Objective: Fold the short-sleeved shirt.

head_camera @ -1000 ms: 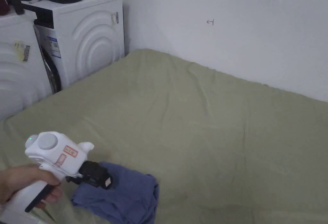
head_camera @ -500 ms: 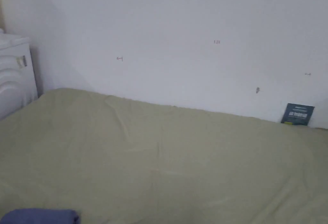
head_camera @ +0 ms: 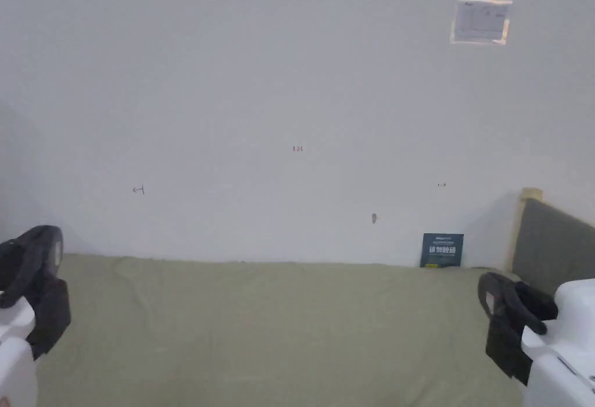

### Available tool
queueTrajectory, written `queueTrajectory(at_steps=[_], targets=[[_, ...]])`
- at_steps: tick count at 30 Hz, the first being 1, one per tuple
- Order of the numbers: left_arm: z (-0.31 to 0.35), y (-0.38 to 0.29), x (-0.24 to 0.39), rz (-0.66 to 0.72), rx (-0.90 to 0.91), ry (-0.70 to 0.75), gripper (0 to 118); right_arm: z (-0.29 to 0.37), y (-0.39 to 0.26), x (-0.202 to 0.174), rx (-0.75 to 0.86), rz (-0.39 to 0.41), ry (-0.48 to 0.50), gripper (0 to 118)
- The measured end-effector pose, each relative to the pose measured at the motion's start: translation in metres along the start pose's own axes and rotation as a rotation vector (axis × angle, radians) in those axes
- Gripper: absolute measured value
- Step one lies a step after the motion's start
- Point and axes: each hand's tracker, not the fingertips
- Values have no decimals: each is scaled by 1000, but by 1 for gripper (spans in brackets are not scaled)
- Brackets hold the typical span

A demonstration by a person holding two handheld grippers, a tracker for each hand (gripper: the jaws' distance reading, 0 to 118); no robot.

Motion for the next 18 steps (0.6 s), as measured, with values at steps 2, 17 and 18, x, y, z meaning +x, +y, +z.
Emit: queueTrajectory(at_steps=[2,17,18], targets=[[-9,-1,9,17,9,-26,1,-2,4,4,31,-6,-23,2],[-15,-49,60,41,-122,-102,11,-1,-33,-18,-26,17,-26,5],[-14,-47,63,39,-129,-104,11,-1,-33,-19,-33,14,-14,5]])
